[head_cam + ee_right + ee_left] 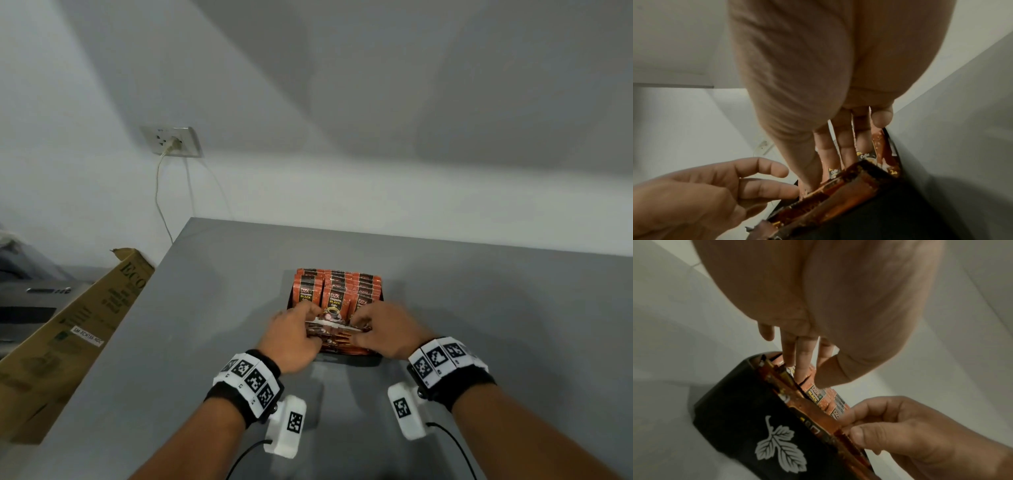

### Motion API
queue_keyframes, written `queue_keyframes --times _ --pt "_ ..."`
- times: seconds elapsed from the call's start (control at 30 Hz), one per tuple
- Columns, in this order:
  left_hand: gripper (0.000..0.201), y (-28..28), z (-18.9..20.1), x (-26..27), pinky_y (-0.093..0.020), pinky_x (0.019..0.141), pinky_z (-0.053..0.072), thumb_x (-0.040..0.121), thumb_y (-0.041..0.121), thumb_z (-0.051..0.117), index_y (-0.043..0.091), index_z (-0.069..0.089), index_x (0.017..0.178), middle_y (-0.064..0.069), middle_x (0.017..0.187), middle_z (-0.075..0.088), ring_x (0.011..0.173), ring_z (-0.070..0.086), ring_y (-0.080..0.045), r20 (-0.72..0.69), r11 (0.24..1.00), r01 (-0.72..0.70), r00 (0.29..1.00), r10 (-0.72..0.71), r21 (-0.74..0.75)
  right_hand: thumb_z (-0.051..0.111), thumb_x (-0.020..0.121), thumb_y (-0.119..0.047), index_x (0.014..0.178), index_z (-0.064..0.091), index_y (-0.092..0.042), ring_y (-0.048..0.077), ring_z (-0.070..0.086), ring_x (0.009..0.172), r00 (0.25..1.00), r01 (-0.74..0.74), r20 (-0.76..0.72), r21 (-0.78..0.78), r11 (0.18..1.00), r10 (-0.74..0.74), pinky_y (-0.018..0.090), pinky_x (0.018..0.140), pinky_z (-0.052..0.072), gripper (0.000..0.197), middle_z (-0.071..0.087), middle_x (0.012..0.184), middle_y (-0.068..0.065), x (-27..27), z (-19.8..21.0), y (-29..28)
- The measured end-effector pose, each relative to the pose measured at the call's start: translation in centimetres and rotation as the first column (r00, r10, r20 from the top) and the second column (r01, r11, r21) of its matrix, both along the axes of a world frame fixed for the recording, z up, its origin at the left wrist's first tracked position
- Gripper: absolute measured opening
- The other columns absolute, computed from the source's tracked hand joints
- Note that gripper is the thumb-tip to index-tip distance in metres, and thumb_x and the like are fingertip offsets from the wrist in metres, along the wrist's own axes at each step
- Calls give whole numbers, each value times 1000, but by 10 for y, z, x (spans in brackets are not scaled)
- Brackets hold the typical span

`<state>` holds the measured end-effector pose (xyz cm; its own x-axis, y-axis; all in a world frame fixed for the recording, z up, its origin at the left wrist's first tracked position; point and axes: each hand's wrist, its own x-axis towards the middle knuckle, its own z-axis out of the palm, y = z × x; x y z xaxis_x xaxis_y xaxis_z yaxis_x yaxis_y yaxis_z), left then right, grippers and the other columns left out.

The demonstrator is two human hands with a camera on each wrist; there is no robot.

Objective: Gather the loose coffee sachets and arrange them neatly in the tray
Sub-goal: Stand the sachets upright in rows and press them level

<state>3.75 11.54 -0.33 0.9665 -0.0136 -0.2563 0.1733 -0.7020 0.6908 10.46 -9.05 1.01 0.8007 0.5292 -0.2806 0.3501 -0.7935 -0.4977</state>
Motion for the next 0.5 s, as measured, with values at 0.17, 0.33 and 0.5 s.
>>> queue_keyframes --times 0.17,0.33,0.5 --pt "49 -6 -3 2 -46 121 15 77 27 61 30 48 124 10 119 65 117 55 -12 -7 972 120 993 -121 202 73 87 -31 110 75 -22 10 64 91 1000 -11 9 -25 1000 11 17 77 47 25 72 106 -6 1 -9 3" --pt "45 -4 -9 0 -49 122 11 79 26 61 31 48 122 14 119 64 118 56 -9 -10 973 116 993 -117 198 60 95 -26 105 73 -22 14 67 90 996 -6 91 -15 1000 7 32 86 56 17 73 101 -4 2 -13 4" --pt "43 -5 -7 0 -49 123 7 82 26 62 31 48 122 13 124 62 120 55 -10 -27 973 111 994 -108 203 61 93 -29 120 67 -27 17 67 95 983 -47 177 -33 998 52 35 89 57 28 72 110 -5 -2 -12 6"
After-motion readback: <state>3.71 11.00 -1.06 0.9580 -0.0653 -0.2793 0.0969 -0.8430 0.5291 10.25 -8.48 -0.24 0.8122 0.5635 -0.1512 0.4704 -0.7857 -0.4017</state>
